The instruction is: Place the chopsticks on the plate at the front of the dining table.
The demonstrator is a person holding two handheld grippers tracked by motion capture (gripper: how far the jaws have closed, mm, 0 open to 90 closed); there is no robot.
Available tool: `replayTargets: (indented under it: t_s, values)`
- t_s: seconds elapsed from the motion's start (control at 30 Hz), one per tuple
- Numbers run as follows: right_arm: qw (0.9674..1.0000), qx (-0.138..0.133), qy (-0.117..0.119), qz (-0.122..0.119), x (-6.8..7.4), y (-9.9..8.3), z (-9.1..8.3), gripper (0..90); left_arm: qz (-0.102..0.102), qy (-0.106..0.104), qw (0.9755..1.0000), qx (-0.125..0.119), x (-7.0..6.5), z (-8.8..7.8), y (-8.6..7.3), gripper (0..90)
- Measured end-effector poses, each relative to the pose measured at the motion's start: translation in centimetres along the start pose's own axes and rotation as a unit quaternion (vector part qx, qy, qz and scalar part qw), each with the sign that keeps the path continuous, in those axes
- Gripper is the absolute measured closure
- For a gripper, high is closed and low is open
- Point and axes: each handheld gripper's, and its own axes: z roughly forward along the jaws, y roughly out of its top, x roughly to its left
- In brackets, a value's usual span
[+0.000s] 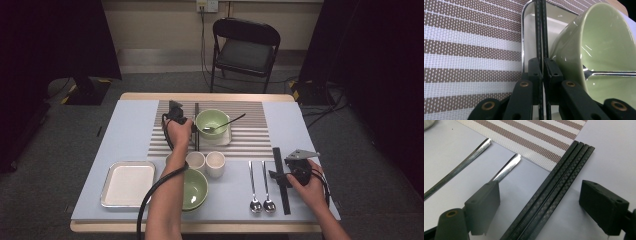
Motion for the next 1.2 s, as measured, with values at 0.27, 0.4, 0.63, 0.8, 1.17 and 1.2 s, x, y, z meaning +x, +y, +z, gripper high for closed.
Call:
replayTargets:
  t_s: [0.27, 0.4, 0.63, 0.8, 1.17, 1.2]
  values:
    - [1.0000, 0.001, 0.000, -0.001, 0.0, 0.0, 0.0, 16.2, 0.007, 0.012, 0.9999, -0.008, 0.1, -1.2, 0.3, 82.6]
    - [1.0000, 0.001, 0.000, -0.001, 0.0, 0.0, 0.0, 16.2, 0.016, 0.017, 0.9997, -0.005, 0.4, -1.5, 0.2, 82.0]
    - [1.0000, 0.001, 0.000, -0.001, 0.0, 0.0, 0.0, 16.2, 0.011, 0.018, 0.9998, 0.004, 0.9, -1.1, -0.1, 81.7]
    - [1.0000, 0.001, 0.000, -0.001, 0.0, 0.0, 0.0, 16.2, 0.010, 0.022, 0.9997, -0.001, 0.7, -1.0, 0.0, 81.4]
    - [1.0000, 0.001, 0.000, -0.001, 0.0, 0.0, 0.0, 16.2, 0.017, 0.023, 0.9996, 0.001, 0.5, -0.9, 0.0, 81.2]
    - [1.0000, 0.001, 0.001, -0.001, 0.0, 0.0, 0.0, 16.2, 0.019, 0.024, 0.9995, 0.002, 0.4, -0.9, 0.0, 81.8]
